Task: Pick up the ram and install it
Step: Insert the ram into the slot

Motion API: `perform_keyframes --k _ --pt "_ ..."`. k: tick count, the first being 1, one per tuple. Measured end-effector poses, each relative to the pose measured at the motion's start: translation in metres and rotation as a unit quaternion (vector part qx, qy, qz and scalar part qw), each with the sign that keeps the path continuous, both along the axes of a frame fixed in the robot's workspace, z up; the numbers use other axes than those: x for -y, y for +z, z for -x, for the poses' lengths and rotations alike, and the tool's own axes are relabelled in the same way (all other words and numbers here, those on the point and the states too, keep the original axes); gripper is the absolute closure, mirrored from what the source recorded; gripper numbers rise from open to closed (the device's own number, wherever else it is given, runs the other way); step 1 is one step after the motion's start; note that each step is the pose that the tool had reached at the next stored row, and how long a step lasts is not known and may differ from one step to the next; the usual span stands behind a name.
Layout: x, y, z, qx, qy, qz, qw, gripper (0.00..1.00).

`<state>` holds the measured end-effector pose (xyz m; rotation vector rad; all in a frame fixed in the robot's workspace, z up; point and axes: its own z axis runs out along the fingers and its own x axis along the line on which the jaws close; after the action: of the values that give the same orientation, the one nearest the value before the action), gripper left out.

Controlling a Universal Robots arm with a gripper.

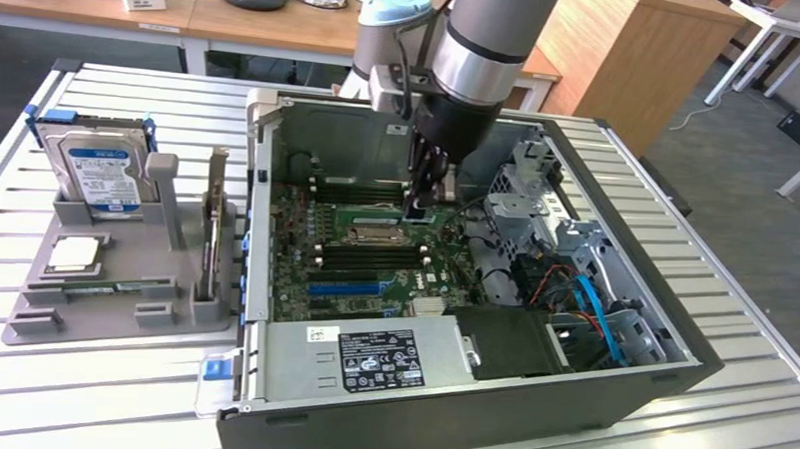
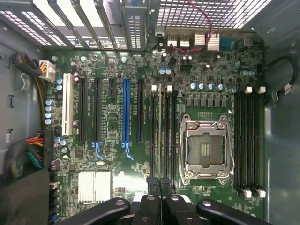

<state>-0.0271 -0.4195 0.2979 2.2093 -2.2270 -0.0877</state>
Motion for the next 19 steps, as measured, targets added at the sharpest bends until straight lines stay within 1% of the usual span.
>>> perform_keyframes --k 9,19 --pt "0.0000 -0.0143 0.000 0.0000 0.000 0.0000 1.0000 0.89" --pt "0.0000 -0.0270 0.000 0.0000 0.000 0.0001 1.0000 0.89"
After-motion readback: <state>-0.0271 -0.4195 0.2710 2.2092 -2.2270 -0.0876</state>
